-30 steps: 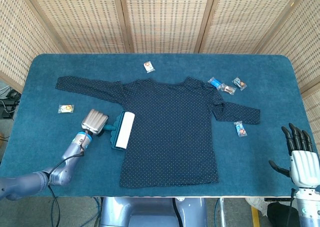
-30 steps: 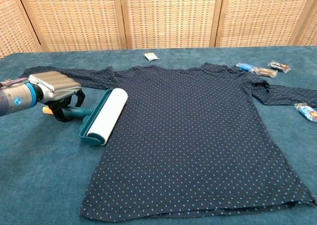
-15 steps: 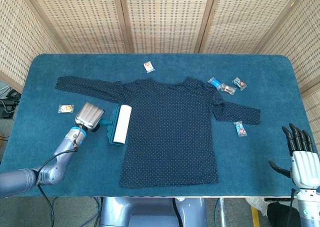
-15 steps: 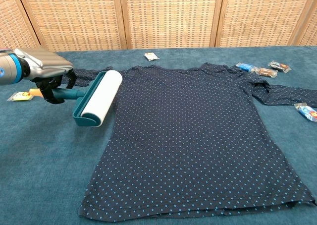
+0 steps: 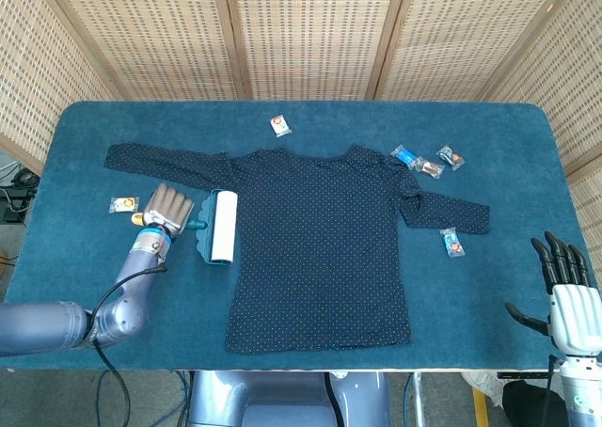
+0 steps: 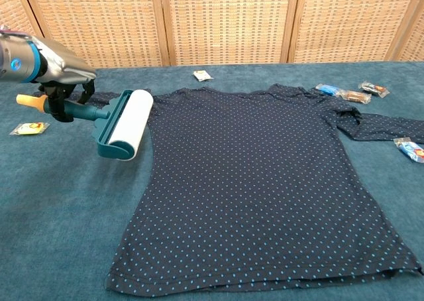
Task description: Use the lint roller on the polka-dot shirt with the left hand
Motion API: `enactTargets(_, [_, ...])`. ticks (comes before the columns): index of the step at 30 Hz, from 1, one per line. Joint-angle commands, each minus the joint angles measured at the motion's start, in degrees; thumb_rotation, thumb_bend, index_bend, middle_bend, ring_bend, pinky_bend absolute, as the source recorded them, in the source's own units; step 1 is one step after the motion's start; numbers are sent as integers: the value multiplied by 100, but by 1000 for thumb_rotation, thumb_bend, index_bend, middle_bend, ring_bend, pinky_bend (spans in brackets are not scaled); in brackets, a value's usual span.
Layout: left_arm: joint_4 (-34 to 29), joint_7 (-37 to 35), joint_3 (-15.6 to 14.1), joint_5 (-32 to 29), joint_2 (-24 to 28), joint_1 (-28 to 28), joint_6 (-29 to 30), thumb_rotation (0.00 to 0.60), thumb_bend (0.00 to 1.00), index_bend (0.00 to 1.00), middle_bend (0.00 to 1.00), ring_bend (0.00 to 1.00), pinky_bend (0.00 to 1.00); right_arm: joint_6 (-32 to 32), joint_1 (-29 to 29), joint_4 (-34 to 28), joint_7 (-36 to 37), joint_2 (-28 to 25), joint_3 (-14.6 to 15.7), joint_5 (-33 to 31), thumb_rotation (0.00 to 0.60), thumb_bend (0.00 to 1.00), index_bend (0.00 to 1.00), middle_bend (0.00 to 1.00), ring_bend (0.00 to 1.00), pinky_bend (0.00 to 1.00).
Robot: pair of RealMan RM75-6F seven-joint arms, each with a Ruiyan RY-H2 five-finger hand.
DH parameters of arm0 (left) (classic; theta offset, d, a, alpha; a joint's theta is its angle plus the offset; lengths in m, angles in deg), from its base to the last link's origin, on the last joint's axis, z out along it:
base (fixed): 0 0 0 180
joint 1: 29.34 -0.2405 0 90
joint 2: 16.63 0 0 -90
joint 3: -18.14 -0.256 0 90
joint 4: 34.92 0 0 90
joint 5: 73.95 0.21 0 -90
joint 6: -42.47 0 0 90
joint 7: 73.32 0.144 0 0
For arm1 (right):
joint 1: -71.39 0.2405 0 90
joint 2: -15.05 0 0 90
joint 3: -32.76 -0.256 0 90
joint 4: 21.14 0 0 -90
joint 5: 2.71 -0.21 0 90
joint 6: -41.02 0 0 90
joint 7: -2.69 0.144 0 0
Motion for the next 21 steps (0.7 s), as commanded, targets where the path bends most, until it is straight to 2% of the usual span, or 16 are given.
enactTargets(1, [57,298,-13,-424,-98,332,161,600,1000,862,843,744,719,-7,0,-5,62,-16,0,-2,600,124,28,0,0,0])
enactTargets(11, [534,687,47,-725,-652,790,224,600,1000,862,843,744,719,-155,38,75,328,-42,2,-68,600,124,28,0,0,0])
enactTargets(21, [1176,1304,119,-1235,-1437,1226,281,600,1000,864,843,744,719,-277,56,169,620,-80,-50,-216,600,125,27,0,0,0])
